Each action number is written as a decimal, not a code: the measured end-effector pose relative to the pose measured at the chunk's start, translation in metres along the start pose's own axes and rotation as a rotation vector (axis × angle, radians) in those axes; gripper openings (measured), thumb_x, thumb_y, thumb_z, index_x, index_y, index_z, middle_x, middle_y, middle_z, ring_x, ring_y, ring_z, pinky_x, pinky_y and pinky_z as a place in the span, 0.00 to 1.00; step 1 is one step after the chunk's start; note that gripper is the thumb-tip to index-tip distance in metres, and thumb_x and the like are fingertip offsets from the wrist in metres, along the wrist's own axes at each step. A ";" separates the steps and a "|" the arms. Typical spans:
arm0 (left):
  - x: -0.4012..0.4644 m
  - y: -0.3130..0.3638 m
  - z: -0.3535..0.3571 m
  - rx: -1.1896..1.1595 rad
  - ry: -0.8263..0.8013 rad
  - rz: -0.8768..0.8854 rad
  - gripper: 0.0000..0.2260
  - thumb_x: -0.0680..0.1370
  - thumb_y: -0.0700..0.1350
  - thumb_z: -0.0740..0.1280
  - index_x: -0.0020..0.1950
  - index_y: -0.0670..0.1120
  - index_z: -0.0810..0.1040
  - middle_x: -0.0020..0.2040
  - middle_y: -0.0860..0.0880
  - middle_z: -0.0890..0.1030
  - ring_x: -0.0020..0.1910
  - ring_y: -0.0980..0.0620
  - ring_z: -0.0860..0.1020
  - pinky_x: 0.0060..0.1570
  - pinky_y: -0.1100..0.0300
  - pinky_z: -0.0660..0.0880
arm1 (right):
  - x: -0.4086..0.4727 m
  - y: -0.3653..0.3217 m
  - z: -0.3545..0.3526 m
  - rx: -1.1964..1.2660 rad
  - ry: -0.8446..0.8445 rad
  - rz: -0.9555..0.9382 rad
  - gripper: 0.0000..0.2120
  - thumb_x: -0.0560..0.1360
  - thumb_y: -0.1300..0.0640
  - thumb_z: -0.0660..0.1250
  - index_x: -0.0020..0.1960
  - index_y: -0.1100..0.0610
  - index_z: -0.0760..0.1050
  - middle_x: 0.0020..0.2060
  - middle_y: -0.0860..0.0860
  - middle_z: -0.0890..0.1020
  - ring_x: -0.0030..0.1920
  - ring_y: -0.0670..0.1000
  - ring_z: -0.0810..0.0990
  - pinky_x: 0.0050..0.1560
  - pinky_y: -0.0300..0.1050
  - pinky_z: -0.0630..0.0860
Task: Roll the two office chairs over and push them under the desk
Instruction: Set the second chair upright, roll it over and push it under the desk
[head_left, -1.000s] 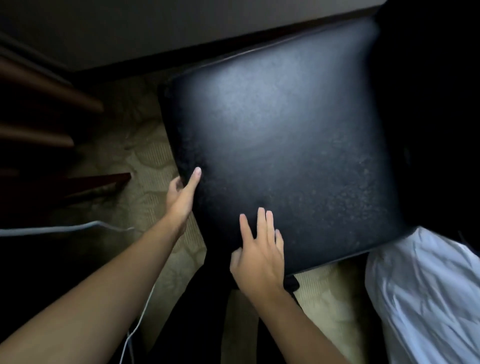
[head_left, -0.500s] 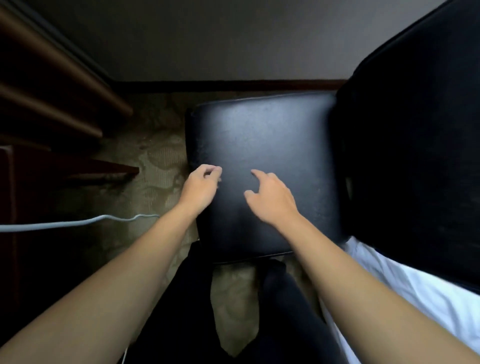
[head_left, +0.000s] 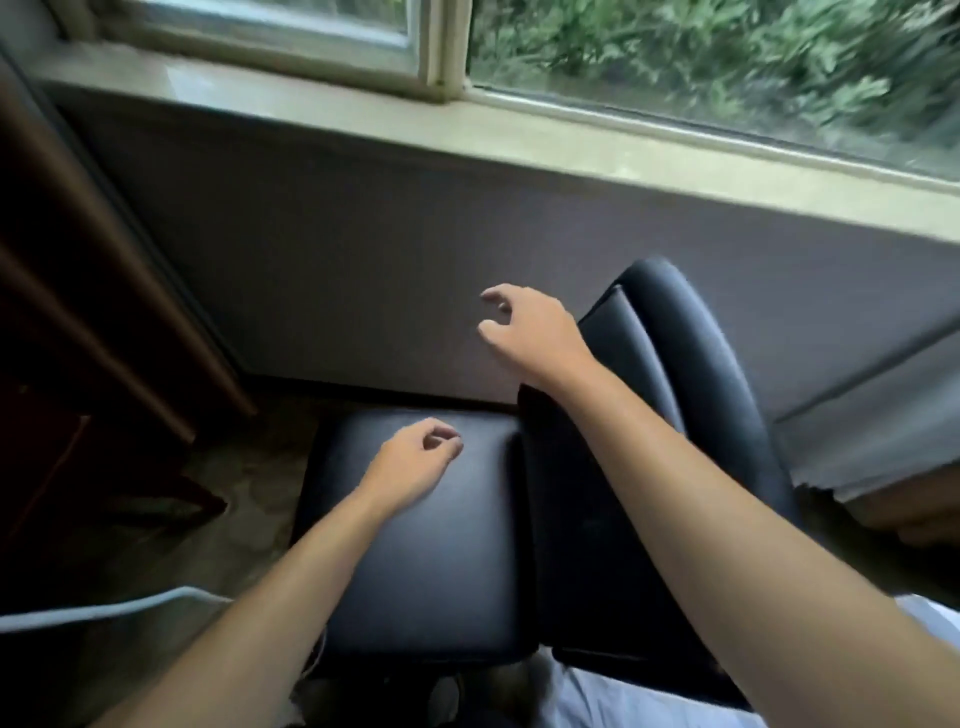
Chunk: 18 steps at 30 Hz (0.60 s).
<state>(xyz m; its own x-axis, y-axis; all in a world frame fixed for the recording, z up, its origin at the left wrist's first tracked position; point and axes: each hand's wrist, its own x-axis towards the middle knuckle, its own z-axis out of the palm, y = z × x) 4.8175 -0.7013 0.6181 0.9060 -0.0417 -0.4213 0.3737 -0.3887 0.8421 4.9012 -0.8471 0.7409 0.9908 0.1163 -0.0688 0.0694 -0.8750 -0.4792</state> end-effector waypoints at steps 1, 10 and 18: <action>-0.005 0.017 0.003 -0.001 0.003 0.034 0.04 0.74 0.53 0.67 0.45 0.55 0.80 0.46 0.52 0.85 0.49 0.48 0.82 0.51 0.53 0.77 | -0.002 0.011 -0.021 -0.042 0.049 -0.005 0.22 0.74 0.52 0.62 0.67 0.50 0.73 0.62 0.55 0.78 0.63 0.57 0.74 0.60 0.50 0.70; -0.061 0.067 0.039 0.142 -0.096 0.177 0.05 0.74 0.55 0.66 0.46 0.58 0.80 0.45 0.57 0.84 0.46 0.55 0.82 0.46 0.57 0.77 | -0.063 0.132 -0.077 -0.365 -0.066 0.367 0.37 0.71 0.47 0.65 0.76 0.44 0.53 0.77 0.56 0.51 0.75 0.64 0.48 0.65 0.66 0.62; -0.132 0.056 0.074 0.196 -0.070 0.163 0.05 0.77 0.53 0.66 0.51 0.56 0.80 0.47 0.59 0.83 0.47 0.62 0.79 0.37 0.71 0.71 | -0.104 0.122 -0.059 -0.523 -0.152 0.354 0.33 0.68 0.48 0.63 0.72 0.47 0.60 0.77 0.56 0.51 0.71 0.72 0.54 0.63 0.63 0.66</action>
<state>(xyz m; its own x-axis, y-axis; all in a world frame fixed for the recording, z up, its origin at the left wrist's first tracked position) 4.7046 -0.7855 0.6962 0.9327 -0.1790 -0.3130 0.1719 -0.5421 0.8225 4.8135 -0.9930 0.7410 0.9393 -0.1894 -0.2859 -0.1731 -0.9815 0.0815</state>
